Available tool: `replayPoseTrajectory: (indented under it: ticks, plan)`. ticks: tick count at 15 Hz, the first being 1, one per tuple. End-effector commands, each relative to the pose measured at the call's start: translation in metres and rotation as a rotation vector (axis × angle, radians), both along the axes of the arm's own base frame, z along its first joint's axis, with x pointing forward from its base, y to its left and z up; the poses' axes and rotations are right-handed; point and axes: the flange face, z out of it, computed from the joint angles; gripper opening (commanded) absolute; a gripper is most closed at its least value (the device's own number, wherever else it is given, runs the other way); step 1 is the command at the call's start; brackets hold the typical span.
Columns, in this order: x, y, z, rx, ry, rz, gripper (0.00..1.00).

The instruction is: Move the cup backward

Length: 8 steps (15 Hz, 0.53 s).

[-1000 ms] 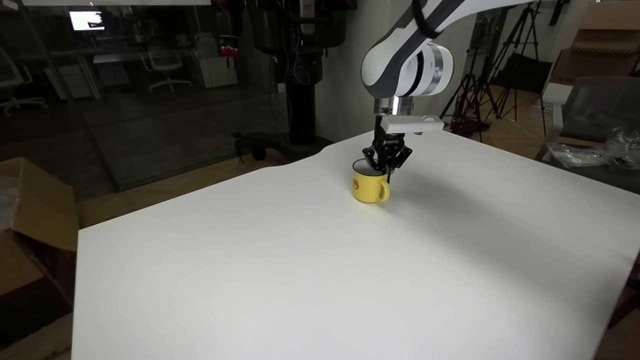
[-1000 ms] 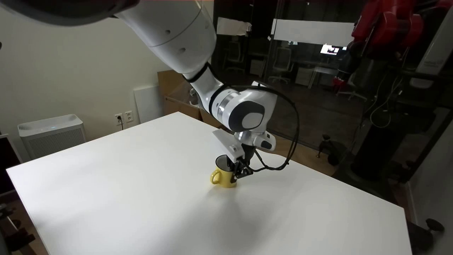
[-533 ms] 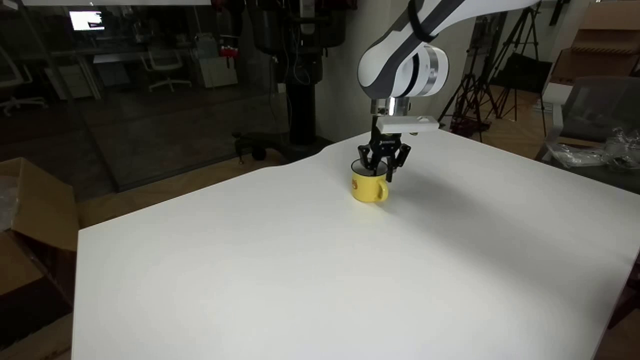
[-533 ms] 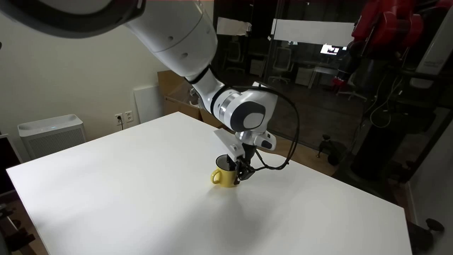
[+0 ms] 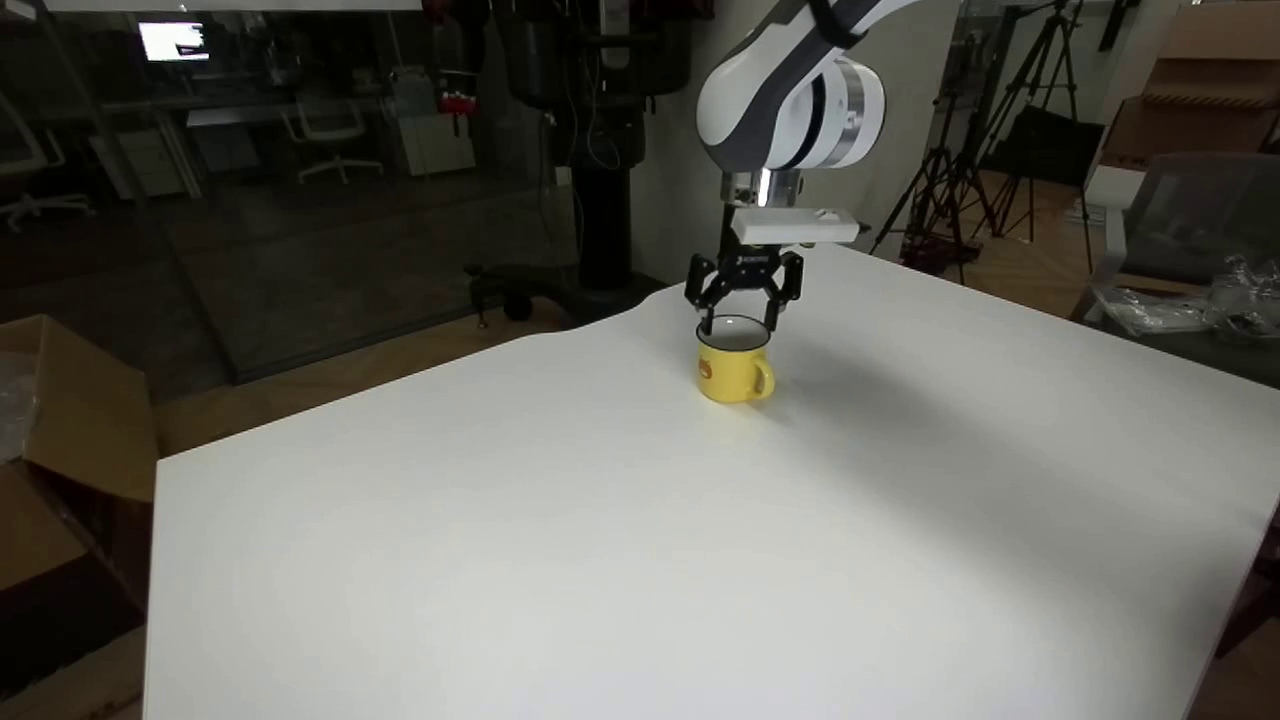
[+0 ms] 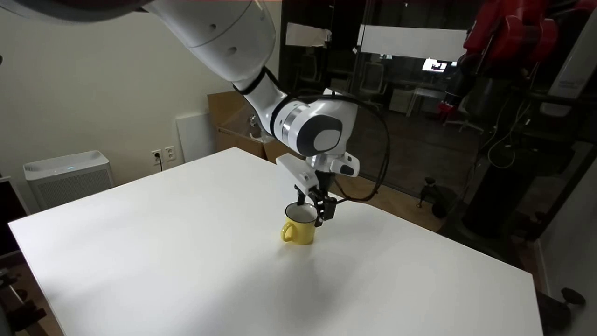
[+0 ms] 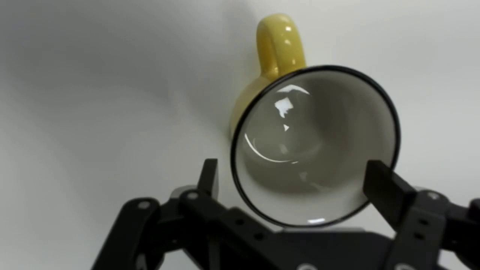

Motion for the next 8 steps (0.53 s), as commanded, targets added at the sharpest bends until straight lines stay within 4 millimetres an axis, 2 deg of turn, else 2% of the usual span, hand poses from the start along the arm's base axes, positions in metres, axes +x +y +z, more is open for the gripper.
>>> replayPoseTrajectory:
  ticks: [1,4,5,8]
  plan:
    - [-0.011,0.02,0.043,-0.016,-0.037,0.01,1.0]
    - [-0.018,0.033,0.07,0.008,-0.06,0.031,1.0]
    - [-0.004,0.027,0.051,-0.003,-0.053,0.034,1.0]
    - [-0.01,0.033,0.066,0.002,-0.058,0.04,1.0]
